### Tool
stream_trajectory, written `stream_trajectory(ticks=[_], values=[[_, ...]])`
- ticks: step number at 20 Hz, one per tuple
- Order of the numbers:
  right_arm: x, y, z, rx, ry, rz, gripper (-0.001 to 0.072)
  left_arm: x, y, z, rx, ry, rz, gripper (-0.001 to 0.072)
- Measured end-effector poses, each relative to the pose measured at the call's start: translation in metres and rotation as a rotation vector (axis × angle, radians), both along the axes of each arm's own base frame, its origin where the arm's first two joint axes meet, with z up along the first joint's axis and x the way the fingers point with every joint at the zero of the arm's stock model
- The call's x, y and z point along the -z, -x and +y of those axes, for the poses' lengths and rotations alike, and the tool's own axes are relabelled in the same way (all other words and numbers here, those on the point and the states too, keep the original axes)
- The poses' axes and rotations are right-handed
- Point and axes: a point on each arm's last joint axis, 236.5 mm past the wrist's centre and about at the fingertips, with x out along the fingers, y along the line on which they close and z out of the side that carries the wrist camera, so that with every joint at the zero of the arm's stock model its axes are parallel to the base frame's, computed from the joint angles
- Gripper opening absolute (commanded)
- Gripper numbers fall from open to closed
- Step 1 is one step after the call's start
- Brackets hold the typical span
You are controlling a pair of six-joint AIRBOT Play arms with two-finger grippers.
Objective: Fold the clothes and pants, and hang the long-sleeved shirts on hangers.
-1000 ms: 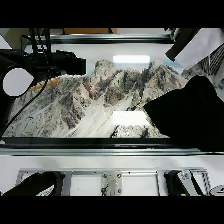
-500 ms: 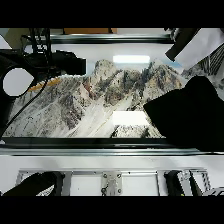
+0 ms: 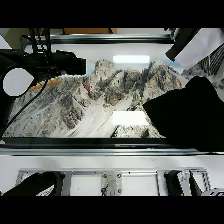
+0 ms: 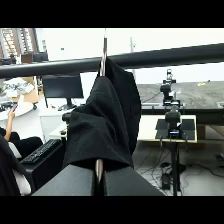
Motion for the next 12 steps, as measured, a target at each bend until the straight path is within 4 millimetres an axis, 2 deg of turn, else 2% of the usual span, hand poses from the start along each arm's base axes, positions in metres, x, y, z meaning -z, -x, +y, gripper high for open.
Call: stream_trajectory(ticks=[6,12], values=[[0.008,-0.004,-0.018,0.012,-0.025,0.015,0.0008,0.0,0.0,0.0,0.0,-0.001,0.0,0.0012],[0.03,-0.012,-0.059,0.038,-0.092,0.053,0.0009,0.0,0.0,0.0,0.002,-0.003,-0.001,0.0012]])
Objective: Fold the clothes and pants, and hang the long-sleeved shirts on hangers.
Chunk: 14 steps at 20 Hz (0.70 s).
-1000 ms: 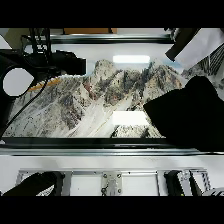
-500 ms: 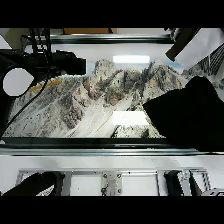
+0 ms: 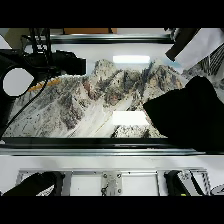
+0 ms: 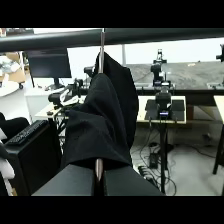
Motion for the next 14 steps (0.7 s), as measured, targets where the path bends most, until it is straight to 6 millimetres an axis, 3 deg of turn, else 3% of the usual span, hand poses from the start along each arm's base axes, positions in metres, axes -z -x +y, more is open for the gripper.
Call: stream_trajectory(ticks=[8,13,14], values=[[0.038,-0.015,-0.055,0.019,-0.103,0.051,0.0009,0.0,0.0,0.0,-0.001,0.001,0.001,0.0012],[0.05,-0.02,-0.07,0.018,-0.13,0.062,0.0032,0.0,0.0,0.0,-0.002,0.003,0.001,0.0012],[0.052,-0.021,-0.072,0.018,-0.136,0.064,0.0193,0.0,0.0,0.0,-0.002,0.003,0.001,0.0012]])
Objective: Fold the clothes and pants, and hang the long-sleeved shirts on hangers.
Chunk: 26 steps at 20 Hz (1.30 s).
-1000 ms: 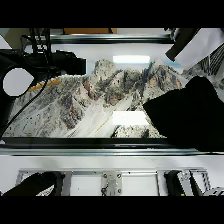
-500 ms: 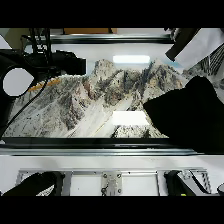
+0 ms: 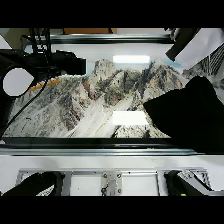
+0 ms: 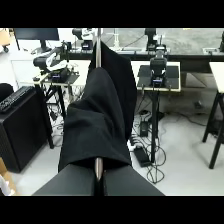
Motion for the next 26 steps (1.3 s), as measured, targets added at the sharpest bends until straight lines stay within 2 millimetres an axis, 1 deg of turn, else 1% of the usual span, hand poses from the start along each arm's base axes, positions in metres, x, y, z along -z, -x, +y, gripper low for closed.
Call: stream_trajectory(ticks=[1,2,4,5,6,7,9,11,12,13,15,17,19,20,21,22,23,24,25,26], values=[[0.003,-0.001,-0.002,0.0,-0.01,0.003,0.0471,0.0,0.0,0.0,0.0,0.0,0.0,0.0012],[0.004,-0.001,-0.003,0.001,-0.012,0.004,0.0633,0.0,0.0,0.0,0.0,0.0,0.0,0.0012],[0.003,-0.002,-0.002,-0.006,-0.008,-0.002,0.0639,0.0,0.0,0.0,0.0,0.0,0.0,0.0012],[0.002,-0.003,0.0,-0.013,-0.01,-0.008,0.0556,0.0,0.0,0.0,0.0,0.0,0.0,0.0012],[-0.001,-0.003,0.004,-0.019,-0.003,-0.015,0.0429,0.0,0.0,0.0,0.0,0.0,0.0,0.0012],[-0.008,-0.005,0.011,-0.036,0.013,-0.034,0.0382,0.0,0.0,0.0,0.0,0.0,0.0,0.0012],[-0.023,-0.01,0.029,-0.082,0.047,-0.081,0.0372,0.0,0.0,0.0,0.001,0.0,0.0,0.0013],[-0.043,-0.02,0.052,-0.161,0.087,-0.156,0.0372,0.0,0.0,0.0,0.002,-0.002,-0.001,0.0012],[-0.054,-0.031,0.068,-0.235,0.103,-0.211,0.0372,0.0,0.0,0.0,0.002,-0.002,-0.001,0.0012],[-0.062,-0.048,0.086,-0.335,0.108,-0.257,0.0372,0.0,0.0,0.0,0.002,-0.003,0.0,0.0013],[-0.07,-0.085,0.117,-0.528,0.111,-0.298,0.0372,0.001,0.0,0.0,0.002,-0.003,0.001,0.0012],[-0.067,-0.129,0.153,-0.745,0.099,-0.293,0.0372,0.007,0.0,0.0,0.002,-0.01,0.012,0.0013],[-0.05,-0.178,0.202,-0.992,0.07,-0.221,0.0372,0.019,0.0,0.0,0.001,-0.021,0.035,0.0013],[-0.036,-0.201,0.231,-1.124,0.053,-0.161,0.0372,0.027,0.001,-0.001,0.002,-0.025,0.054,0.0012],[-0.02,-0.221,0.261,-1.251,0.036,-0.1,0.0372,0.035,0.002,-0.003,0.005,-0.021,0.075,0.0012],[-0.001,-0.239,0.296,-1.391,0.013,-0.03,0.0372,0.044,0.005,-0.006,0.013,-0.012,0.101,0.0012],[0.019,-0.252,0.33,-1.519,-0.012,0.033,0.0371,0.051,0.007,-0.009,0.019,-0.003,0.124,0.0012],[0.041,-0.263,0.366,-1.65,-0.042,0.101,0.0371,0.06,0.01,-0.012,0.025,0.008,0.15,0.0013],[0.062,-0.269,0.398,-1.758,-0.073,0.164,0.0371,0.067,0.012,-0.015,0.031,0.015,0.172,0.0013],[0.088,-0.273,0.43,-1.86,-0.107,0.242,0.037,0.074,0.015,-0.018,0.037,0.022,0.194,0.0012]])
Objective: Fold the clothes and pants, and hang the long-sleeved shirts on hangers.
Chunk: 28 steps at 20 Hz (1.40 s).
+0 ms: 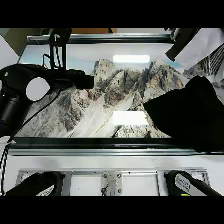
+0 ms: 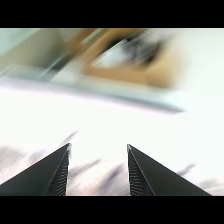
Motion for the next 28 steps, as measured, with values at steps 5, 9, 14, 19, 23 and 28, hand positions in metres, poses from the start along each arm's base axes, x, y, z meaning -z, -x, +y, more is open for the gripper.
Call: stream_trajectory(ticks=[5,9,14,19,23,28], values=[[0.139,0.014,0.111,-0.333,0.157,0.336,0.037,0.022,0.014,-0.003,0.014,0.016,0.062,0.0012],[0.219,0.04,0.149,-0.453,0.241,0.516,0.0368,0.029,0.025,0.001,0.017,0.019,0.078,0.0012],[0.251,0.055,0.162,-0.497,0.273,0.585,0.0366,0.029,0.031,0.003,0.018,0.035,0.06,0.0012],[0.257,0.058,0.164,-0.505,0.28,0.6,0.002,0.028,0.032,0.004,0.017,0.04,0.052,0.0012],[0.258,0.059,0.164,-0.505,0.283,0.602,0.0018,0.028,0.032,0.004,0.018,0.041,0.05,0.0012],[0.258,0.059,0.164,-0.506,0.283,0.602,0.0018,0.027,0.033,0.004,0.019,0.041,0.049,0.0012]])
